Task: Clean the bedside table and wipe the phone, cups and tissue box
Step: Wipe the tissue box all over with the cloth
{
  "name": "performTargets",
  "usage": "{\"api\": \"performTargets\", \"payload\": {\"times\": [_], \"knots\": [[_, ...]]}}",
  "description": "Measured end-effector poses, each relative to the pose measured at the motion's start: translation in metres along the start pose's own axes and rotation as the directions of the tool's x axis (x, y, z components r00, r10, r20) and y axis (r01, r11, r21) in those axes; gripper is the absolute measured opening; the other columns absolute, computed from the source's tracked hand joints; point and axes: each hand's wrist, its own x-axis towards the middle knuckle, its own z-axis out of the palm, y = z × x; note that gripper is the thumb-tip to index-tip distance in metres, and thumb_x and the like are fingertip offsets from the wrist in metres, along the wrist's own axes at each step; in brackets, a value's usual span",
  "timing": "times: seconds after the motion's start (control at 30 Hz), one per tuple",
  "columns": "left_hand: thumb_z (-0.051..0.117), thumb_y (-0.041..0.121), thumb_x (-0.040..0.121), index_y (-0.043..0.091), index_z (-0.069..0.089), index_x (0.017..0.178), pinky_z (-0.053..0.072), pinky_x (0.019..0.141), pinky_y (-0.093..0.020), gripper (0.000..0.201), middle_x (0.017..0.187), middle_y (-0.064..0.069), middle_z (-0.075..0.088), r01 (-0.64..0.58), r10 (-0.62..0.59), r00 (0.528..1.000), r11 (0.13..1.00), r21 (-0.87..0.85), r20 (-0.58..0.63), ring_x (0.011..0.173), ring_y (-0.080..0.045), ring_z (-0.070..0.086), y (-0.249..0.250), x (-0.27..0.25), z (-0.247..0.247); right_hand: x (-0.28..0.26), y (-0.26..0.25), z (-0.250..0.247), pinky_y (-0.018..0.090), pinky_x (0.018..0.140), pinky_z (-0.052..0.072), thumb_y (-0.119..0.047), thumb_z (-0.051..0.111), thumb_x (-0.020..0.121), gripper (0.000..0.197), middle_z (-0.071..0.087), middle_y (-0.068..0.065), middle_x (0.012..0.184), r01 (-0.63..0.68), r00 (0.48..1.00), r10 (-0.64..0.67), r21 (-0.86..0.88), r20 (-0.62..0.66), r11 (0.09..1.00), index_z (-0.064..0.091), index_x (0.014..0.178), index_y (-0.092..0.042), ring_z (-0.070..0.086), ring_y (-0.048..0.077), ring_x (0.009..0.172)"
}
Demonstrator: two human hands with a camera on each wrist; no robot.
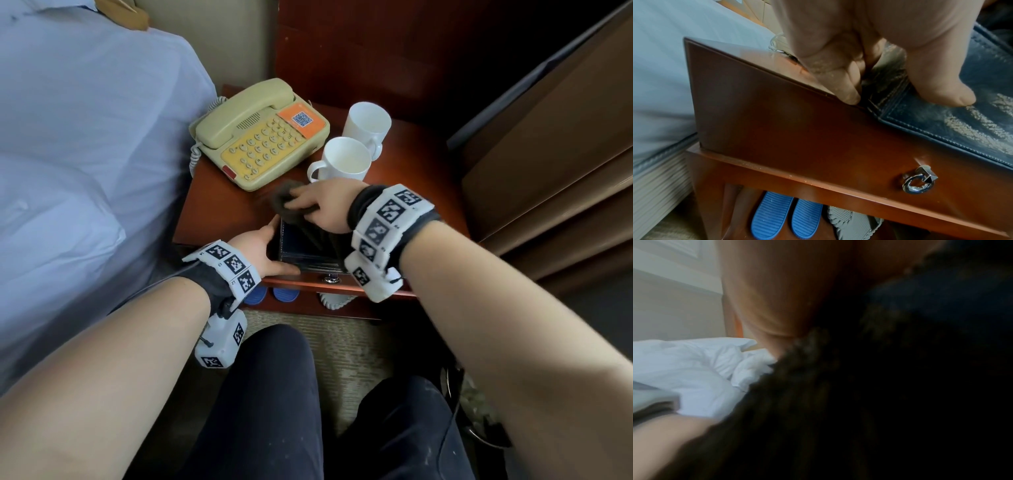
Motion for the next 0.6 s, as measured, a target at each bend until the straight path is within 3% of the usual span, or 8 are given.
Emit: {"api": "performTargets", "payload": {"times": [0.1,0.17,0.23,0.3,0.37,0.43,0.53,0.6], "knots": [[0.073,0.041,0.074,0.017,0.021,0.147,0.041,0.095,-0.026,0.093,0.137,-0.006,0.052,0.005,-0.005,1.0,1.0,0.009,0.005,0.12,-0.023,0.053,0.002,-0.001,-0.001,-0.024,0.01,-0.009,0.031,0.113,0.024,-0.015,0.043,0.094,0.042,0.042,-0.01,0.143,0.0,0.998,-0.009,0.141,0.06,0.99,0.05,0.131,-0.034,0.037,0.013,0.132],[0.073,0.041,0.074,0.018,0.013,0.149,0.039,0.096,-0.024,0.098,0.142,-0.005,0.046,0.003,-0.003,1.0,1.0,-0.005,0.011,0.125,-0.022,0.049,0.002,-0.001,-0.002,-0.028,0.017,-0.01,0.028,0.109,0.028,-0.02,0.042,0.095,0.043,0.044,-0.011,0.141,-0.069,0.992,0.084,0.152,-0.092,0.986,0.045,0.133,-0.039,0.04,0.014,0.128],[0.074,0.041,0.074,0.021,0.008,0.15,0.038,0.099,-0.025,0.102,0.144,-0.004,0.044,0.0,0.0,1.0,1.0,-0.012,0.008,0.127,-0.021,0.048,0.001,-0.002,-0.002,-0.021,0.014,-0.008,0.025,0.108,0.024,-0.021,0.039,0.097,0.045,0.035,-0.009,0.148,-0.076,0.97,0.106,0.138,-0.221,0.988,0.037,0.139,-0.035,0.035,0.016,0.133],[0.074,0.04,0.074,0.023,0.006,0.15,0.039,0.102,-0.027,0.103,0.144,-0.004,0.044,-0.005,0.005,1.0,1.0,-0.025,0.007,0.127,-0.021,0.048,0.001,-0.002,-0.001,-0.012,0.007,-0.004,0.019,0.103,0.021,-0.015,0.035,0.099,0.046,0.023,-0.004,0.154,-0.077,0.985,0.083,0.045,-0.151,0.996,0.03,0.144,-0.024,0.029,0.019,0.137],[0.074,0.04,0.073,0.024,0.005,0.15,0.04,0.105,-0.031,0.105,0.144,-0.004,0.044,-0.009,0.01,1.0,0.999,-0.037,0.013,0.128,-0.021,0.047,0.0,0.0,-0.002,-0.01,0.008,0.0,0.018,0.096,0.021,-0.01,0.032,0.099,0.045,0.022,0.001,0.153,-0.092,0.993,0.089,-0.039,-0.075,0.995,0.028,0.144,-0.015,0.028,0.02,0.136],[0.074,0.041,0.073,0.024,0.005,0.15,0.039,0.105,-0.031,0.105,0.145,-0.003,0.043,0.001,-0.001,1.0,0.999,-0.034,0.027,0.128,-0.021,0.047,-0.002,0.001,-0.002,-0.018,0.02,0.0,0.021,0.1,0.026,-0.01,0.034,0.098,0.045,0.03,0.0,0.15,-0.164,0.984,0.162,-0.022,-0.072,0.986,0.03,0.143,-0.02,0.034,0.021,0.133],[0.073,0.043,0.074,0.023,0.007,0.15,0.039,0.104,-0.03,0.103,0.145,-0.003,0.043,0.02,-0.019,0.999,1.0,-0.014,0.036,0.128,-0.021,0.047,-0.002,0.002,-0.002,-0.034,0.05,0.008,0.035,0.105,0.038,-0.017,0.038,0.095,0.044,0.045,-0.002,0.14,-0.324,0.94,0.327,0.05,-0.094,0.945,0.04,0.136,-0.034,0.045,0.023,0.125],[0.072,0.042,0.075,0.022,0.008,0.15,0.039,0.104,-0.03,0.101,0.146,-0.003,0.042,0.025,-0.025,0.999,1.0,-0.008,0.036,0.129,-0.021,0.046,-0.002,0.002,-0.002,-0.044,0.068,0.009,0.034,0.105,0.038,-0.016,0.04,0.094,0.041,0.051,0.0,0.135,-0.414,0.904,0.423,0.118,-0.065,0.903,0.047,0.132,-0.029,0.048,0.023,0.122]]}}
